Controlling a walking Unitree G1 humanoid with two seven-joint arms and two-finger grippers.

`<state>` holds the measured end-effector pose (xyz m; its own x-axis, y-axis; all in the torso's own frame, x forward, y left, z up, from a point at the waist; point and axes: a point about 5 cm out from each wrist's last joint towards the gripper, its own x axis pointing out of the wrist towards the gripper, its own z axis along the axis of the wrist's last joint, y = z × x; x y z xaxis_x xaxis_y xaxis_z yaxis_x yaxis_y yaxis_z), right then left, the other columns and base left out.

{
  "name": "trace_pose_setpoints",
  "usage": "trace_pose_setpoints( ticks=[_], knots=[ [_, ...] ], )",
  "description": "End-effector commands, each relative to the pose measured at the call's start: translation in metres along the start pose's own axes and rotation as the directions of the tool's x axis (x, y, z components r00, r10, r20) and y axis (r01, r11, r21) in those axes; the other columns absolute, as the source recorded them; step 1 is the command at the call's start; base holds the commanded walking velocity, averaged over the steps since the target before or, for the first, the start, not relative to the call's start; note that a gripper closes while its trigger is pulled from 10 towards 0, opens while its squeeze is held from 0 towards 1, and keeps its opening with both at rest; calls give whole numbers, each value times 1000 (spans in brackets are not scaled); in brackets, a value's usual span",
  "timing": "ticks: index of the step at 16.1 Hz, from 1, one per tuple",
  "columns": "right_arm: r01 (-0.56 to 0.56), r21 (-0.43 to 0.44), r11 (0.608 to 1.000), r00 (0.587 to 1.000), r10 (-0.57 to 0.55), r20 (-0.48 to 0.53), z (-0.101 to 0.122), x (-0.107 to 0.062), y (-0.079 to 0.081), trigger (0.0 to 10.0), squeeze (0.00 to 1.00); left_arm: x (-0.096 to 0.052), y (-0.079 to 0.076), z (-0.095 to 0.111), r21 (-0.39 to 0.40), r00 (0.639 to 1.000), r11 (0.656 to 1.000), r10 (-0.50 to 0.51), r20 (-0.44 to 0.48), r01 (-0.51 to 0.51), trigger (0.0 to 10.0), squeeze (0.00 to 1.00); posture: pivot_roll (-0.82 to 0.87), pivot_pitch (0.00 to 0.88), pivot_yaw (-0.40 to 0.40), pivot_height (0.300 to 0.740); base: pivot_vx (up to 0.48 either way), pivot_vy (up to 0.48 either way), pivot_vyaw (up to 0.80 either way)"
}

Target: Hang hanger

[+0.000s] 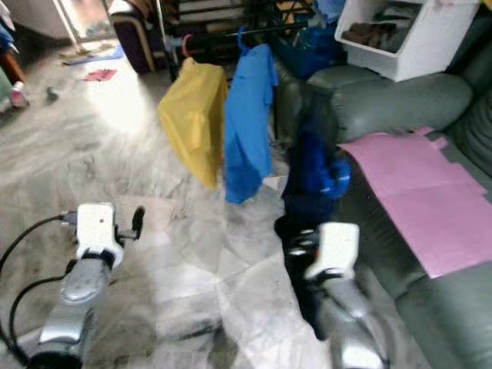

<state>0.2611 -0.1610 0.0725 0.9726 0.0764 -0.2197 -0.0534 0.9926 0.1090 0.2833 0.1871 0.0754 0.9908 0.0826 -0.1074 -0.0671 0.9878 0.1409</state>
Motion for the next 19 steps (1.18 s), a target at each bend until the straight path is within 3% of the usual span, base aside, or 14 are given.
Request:
trace_pose_setpoints(
  ticks=[1,12,19],
  knots=[
    [-6,-27,1000,999,7,52,12,-2,-2,10000,0,-1,-5,2,-1,1000,1000,-7,3,7,10000,0,-48,49,36,740,311,0,625],
    [-68,-60,996,997,70,42,15,2,-2,10000,0,0,-6,-7,-36,998,998,46,-36,-48,10000,0,-38,10,4,740,312,0,94],
    [-83,-62,995,995,79,-62,-11,-14,-4,10000,0,-4,11,-15,16,989,991,134,-57,-133,10000,0,-17,0,18,740,219,0,0]
  ],
)
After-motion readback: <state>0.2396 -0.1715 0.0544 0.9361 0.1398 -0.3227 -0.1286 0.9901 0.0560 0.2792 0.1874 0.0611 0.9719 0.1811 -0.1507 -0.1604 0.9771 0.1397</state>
